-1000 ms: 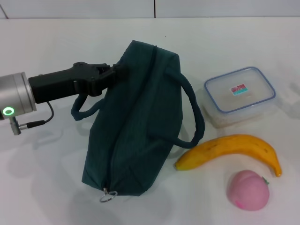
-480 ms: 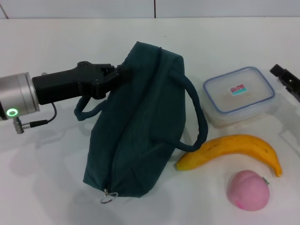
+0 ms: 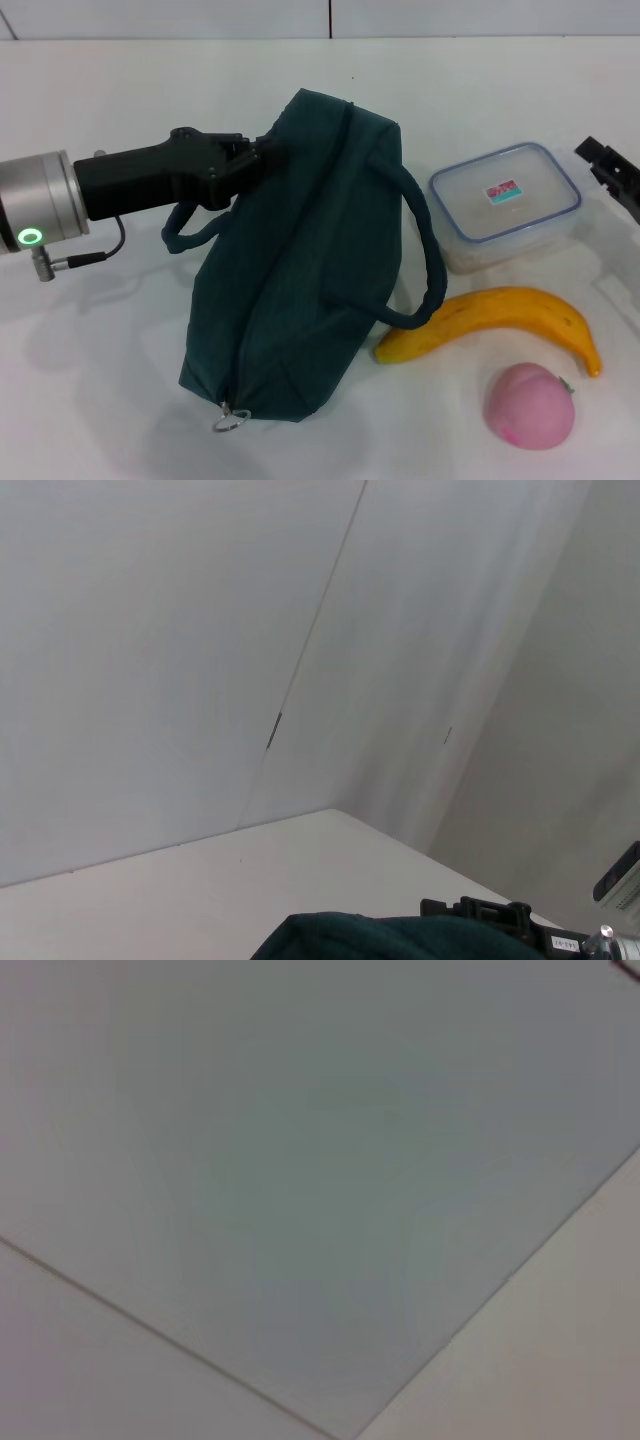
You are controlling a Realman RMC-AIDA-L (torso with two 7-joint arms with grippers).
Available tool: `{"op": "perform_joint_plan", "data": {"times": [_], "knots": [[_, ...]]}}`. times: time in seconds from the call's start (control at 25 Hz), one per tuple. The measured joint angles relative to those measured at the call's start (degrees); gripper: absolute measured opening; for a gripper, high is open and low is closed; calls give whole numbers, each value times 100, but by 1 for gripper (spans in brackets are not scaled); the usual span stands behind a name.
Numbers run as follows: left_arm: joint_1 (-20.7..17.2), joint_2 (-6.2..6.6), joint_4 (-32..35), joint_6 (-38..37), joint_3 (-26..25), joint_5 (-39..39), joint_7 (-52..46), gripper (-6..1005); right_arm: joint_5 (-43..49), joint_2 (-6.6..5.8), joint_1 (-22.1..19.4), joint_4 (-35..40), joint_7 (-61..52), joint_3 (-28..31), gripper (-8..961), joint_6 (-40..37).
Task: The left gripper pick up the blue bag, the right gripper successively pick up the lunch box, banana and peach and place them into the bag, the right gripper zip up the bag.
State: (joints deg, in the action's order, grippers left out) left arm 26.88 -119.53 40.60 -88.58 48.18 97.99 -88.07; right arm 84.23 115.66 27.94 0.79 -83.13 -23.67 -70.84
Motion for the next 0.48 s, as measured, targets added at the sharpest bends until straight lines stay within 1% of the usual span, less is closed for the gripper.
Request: {"op": "perform_joint_plan", "data": {"times": [0.48], "knots": [[57,0,-63,6,-2,0,54,48,147,-3,172,-9,-739,-147,564,307]]}}
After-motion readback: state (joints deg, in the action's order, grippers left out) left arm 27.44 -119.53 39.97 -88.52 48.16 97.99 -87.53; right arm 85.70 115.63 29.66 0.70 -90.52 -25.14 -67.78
